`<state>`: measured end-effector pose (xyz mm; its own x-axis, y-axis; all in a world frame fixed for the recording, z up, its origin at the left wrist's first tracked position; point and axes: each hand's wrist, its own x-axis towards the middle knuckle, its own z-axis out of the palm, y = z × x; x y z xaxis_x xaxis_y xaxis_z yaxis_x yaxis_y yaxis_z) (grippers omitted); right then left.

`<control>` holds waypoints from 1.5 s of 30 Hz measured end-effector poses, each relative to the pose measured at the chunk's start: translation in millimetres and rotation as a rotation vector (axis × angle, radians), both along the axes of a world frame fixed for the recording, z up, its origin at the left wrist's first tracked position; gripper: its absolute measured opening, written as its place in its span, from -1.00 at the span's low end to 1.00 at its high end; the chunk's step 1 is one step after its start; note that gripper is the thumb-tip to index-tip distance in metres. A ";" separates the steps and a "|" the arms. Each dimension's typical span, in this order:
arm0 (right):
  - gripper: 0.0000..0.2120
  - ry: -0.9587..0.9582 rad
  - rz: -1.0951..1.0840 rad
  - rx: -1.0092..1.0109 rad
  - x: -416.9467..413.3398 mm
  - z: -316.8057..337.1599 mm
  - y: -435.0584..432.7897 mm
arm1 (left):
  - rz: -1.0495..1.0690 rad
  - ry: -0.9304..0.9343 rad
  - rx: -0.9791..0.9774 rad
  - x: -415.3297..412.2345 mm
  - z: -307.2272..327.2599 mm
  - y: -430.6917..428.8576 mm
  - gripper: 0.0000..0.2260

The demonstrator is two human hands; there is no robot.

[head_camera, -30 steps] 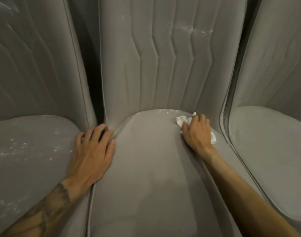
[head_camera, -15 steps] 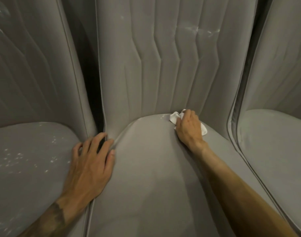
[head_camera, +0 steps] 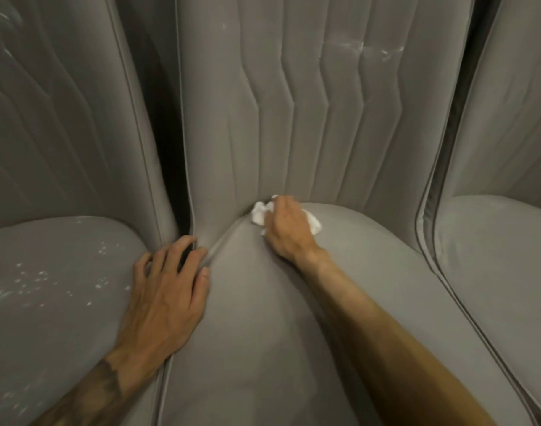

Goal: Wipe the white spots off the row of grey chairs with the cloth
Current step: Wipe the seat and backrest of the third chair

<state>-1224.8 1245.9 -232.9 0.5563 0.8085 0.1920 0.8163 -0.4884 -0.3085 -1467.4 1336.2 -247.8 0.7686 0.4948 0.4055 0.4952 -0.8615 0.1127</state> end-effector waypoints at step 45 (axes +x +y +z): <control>-0.72 0.070 0.390 0.038 -66.0 -0.8 -7.9 | 0.012 0.055 -0.014 -1.6 -2.8 2.4 -0.65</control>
<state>-1290.8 1237.9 -233.8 0.2215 0.9548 0.1984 0.9145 -0.1327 -0.3821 -1468.9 1338.6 -250.6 0.7834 0.5097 0.3558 0.5116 -0.8538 0.0967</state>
